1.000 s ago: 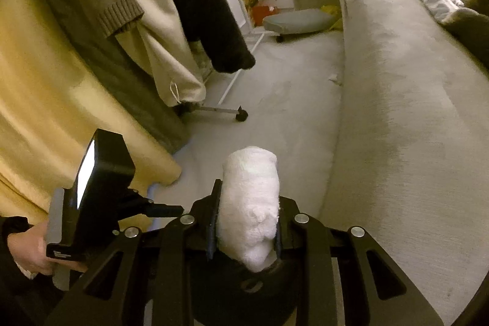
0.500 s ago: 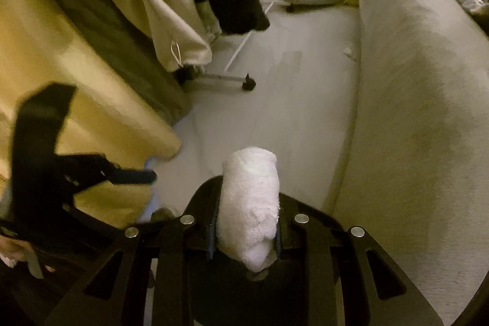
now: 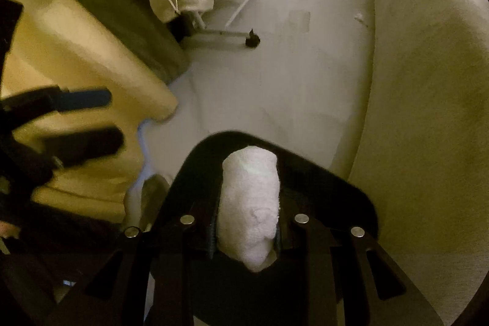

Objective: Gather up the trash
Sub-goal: 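Lower the white tissue into the bin and open the right gripper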

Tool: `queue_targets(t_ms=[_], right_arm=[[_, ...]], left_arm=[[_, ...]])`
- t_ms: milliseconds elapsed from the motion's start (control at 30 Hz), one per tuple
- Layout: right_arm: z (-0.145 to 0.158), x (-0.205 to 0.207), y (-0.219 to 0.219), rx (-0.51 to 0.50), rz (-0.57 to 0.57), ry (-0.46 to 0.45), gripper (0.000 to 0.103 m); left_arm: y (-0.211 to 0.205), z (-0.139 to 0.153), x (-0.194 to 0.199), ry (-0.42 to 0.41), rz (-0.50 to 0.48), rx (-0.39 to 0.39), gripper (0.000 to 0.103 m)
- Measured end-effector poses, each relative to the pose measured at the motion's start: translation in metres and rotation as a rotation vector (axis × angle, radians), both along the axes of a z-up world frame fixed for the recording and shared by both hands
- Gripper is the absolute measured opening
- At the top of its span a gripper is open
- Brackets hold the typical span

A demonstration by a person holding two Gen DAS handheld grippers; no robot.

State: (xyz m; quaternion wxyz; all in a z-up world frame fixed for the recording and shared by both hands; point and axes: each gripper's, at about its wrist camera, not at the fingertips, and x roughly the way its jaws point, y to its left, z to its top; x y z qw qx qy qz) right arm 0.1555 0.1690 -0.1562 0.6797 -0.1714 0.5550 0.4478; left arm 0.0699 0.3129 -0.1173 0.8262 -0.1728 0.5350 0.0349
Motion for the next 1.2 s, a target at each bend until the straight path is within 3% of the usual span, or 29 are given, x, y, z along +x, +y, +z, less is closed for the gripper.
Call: queue_targets(t_ms=[600, 833, 967, 1100, 1200], right_arm=[[-0.041, -0.038, 0.012, -0.144, 0.120, 0.023, 0.032], [-0.031, -0.033, -0.003, -0.154, 0.118, 0.005, 0.038], [-0.015, -0.032, -0.018, -0.138, 0.116, -0.013, 0.038], [-0.001, -0.029, -0.028, -0.103, 0.103, -0.019, 0.047], [0.012, -0.027, -0.035, -0.070, 0.096, -0.025, 0.048]], left_arm=[[0.001, 0.060, 0.003, -0.252, 0.044, 0.018, 0.066], [-0.020, 0.096, 0.006, -0.388, 0.020, 0.078, 0.066], [-0.033, 0.103, 0.009, -0.434, 0.005, 0.057, 0.066], [-0.046, 0.114, 0.012, -0.482, 0.005, 0.069, 0.066], [-0.053, 0.122, 0.013, -0.522, 0.012, 0.077, 0.066]])
